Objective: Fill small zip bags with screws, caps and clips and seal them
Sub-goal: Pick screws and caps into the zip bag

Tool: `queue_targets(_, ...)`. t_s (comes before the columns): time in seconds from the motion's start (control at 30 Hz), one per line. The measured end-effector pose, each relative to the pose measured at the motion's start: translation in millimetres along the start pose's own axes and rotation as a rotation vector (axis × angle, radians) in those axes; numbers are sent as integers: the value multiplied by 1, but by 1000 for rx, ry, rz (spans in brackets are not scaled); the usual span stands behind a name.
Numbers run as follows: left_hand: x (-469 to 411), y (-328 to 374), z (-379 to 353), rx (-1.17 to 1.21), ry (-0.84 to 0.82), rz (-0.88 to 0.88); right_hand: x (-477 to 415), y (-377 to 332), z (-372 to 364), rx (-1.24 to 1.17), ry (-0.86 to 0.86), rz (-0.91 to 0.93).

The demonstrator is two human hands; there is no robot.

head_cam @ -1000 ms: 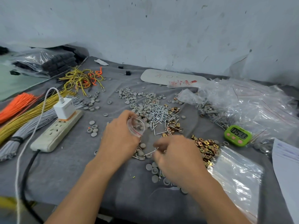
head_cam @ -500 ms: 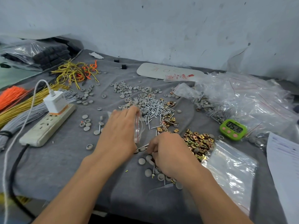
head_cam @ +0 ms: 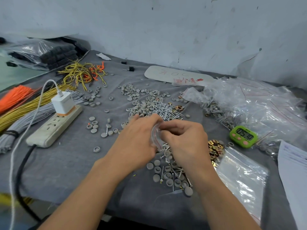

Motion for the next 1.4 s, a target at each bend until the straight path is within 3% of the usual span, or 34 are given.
queue_targets(0.17,4,8,12,145,49,-23,-5,-6,-26,-107,-139,-59)
queue_targets(0.33,7,5,22,178,42,-27,-5,-27,-51,326,-230,112)
queue_targets(0.47,10,-3,36,167,97,-35,-7,-27,-58,302,-249,118)
queue_targets(0.57,8,-11,37,119,46,-22,-6,-28,-62,207,-273,118)
queue_targets(0.73,9,-27,54,10,148,49,9,-47,-86,22,-499,223)
queue_targets(0.83,13,-42,65,-13,219,122,-1,-42,-63,-285,-314,97)
queue_targets(0.9,20,-57,80,-74,319,219,-10,-24,-37,-336,-109,-11)
queue_targets(1.0,35,-73,109,-137,505,348,-17,-11,-28,61,-33,-10)
queue_targets(1.07,37,-75,114,-175,530,360,-12,-19,-55,308,-179,97)
queue_targets(1.17,32,-75,101,-178,440,347,8,-29,-116,625,-416,343)
queue_targets(1.23,30,-78,91,-155,374,359,14,-36,-133,728,-420,438)
queue_targets(1.4,30,-90,87,-153,317,386,1,-29,-114,759,-302,287)
Point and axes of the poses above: each hand's wrist, its own x-axis away from the middle knuckle, its own z-axis out of the back of the hand, y = z × x, the point moved 10 cm from there along -x, towards the middle knuckle, and after that the axes turned 14 degrees about x, right-handed, at the moved point
